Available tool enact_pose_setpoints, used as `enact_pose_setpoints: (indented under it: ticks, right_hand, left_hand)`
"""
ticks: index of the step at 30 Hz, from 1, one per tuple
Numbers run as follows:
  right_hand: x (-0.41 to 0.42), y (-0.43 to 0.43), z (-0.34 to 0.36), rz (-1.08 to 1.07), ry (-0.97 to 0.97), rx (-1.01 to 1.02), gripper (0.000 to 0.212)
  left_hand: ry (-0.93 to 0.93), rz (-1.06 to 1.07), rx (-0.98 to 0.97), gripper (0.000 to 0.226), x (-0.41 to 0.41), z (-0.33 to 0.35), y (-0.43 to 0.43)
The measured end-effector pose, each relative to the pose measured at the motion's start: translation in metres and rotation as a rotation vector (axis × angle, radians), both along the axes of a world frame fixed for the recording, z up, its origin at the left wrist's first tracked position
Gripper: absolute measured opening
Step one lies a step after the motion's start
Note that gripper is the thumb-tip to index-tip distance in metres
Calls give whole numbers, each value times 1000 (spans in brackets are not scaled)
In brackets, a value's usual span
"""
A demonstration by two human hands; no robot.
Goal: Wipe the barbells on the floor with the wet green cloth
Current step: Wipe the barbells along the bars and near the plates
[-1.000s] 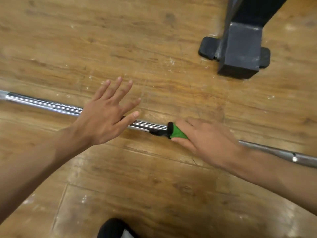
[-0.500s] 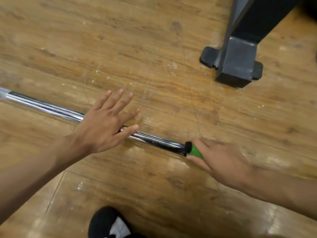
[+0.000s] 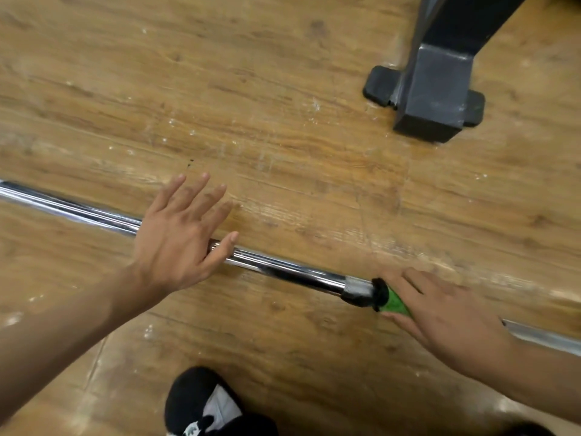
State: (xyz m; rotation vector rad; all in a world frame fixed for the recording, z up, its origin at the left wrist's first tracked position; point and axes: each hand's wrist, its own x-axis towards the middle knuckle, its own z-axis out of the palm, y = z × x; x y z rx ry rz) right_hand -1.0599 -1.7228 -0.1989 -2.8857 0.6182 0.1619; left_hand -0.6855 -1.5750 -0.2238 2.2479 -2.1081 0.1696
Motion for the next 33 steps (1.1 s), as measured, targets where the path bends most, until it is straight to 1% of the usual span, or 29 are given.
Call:
enact_pose_setpoints:
  ticks: [2,6,9,11,13,15,17,19,21,23,26,29,32,33]
  right_hand:
    - [19,11,-3,-18,-7,-56,57]
    - [108,37,-13,-33,-96,-131,56]
    - [158,52,-13,-114,-53,-94,64]
    - [153,50,-10,-188,-41,-87,61]
    - [124,45,-9,-242,-74,-111,56]
    - [99,46,-6,-300,-84,-151,55]
    - [103,50,-3,-424,-50,-148,53]
    - [130,53,-4,-563,-35,-127,51]
    - [161,59,-6,-586,-66,-105,51]
    - [171,66,-10,-524,-109,-92,51]
    - [138,71,-14,-489,-128,-110,49]
    - [104,69,-18,-619,-139,-134,51]
    - [130,74,-17,-797,-140,-140,49]
    - [149,77,-15,-813,-156,-126,50]
  left_hand:
    - [-7,-4,-19,59,-1,-1,0]
    - [-7,-10,-21,61,0,-1,-5]
    - [-12,-10,1,66,6,0,-9]
    - [-20,-5,4,66,10,0,-12]
    - [-34,5,-3,64,10,0,-14]
    - [-36,18,-23,64,9,-1,-17]
    - [-34,10,-45,63,8,-2,-22]
    - [-35,-15,-58,63,9,-2,-27]
    - [-35,-23,-56,65,11,-3,-30]
    - [-27,-22,-47,68,14,-4,-34]
    - [-20,-6,-47,68,17,-5,-36]
    - [-37,67,-125,64,12,-9,-34]
    - [-33,114,-155,61,8,-12,-38]
    - [-26,112,-151,62,9,-12,-39]
